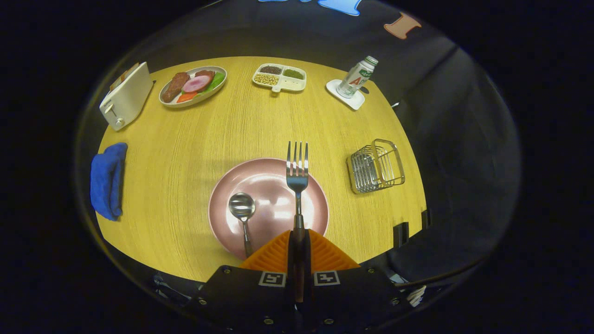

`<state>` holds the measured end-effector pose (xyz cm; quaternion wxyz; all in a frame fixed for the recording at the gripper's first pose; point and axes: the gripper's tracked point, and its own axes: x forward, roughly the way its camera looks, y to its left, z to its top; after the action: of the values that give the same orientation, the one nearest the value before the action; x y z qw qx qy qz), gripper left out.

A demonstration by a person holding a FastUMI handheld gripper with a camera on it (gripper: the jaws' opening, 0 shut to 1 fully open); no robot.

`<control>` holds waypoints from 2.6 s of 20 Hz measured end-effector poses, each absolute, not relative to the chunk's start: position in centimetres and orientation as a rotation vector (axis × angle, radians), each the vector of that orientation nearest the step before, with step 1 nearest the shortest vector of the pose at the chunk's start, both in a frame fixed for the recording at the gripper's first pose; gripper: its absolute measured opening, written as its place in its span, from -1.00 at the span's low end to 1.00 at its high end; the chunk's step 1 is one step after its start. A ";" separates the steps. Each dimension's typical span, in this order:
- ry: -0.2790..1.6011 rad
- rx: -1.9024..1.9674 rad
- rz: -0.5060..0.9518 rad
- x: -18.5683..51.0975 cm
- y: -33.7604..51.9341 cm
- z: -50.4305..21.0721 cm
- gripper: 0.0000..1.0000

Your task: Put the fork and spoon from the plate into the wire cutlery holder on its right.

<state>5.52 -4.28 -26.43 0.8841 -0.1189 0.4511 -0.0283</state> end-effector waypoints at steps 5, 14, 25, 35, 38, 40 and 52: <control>0.948 -0.214 -0.149 7.3 -9.7 -24.9 -0.85; 1.032 -0.175 -0.251 10.3 -18.3 -24.8 -0.84; 1.178 -0.149 -0.148 11.8 -19.8 -26.9 -0.84; 1.197 -0.075 -0.140 12.4 -19.4 -26.1 -0.14; 1.171 -0.051 -0.119 12.6 -18.6 -25.6 0.09; 1.169 -0.055 -0.126 12.3 -18.4 -25.3 0.11; 1.108 -0.138 -0.185 8.5 -16.1 -22.5 0.11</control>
<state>8.50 -16.08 -22.46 0.8440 -0.0655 0.5251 -0.0876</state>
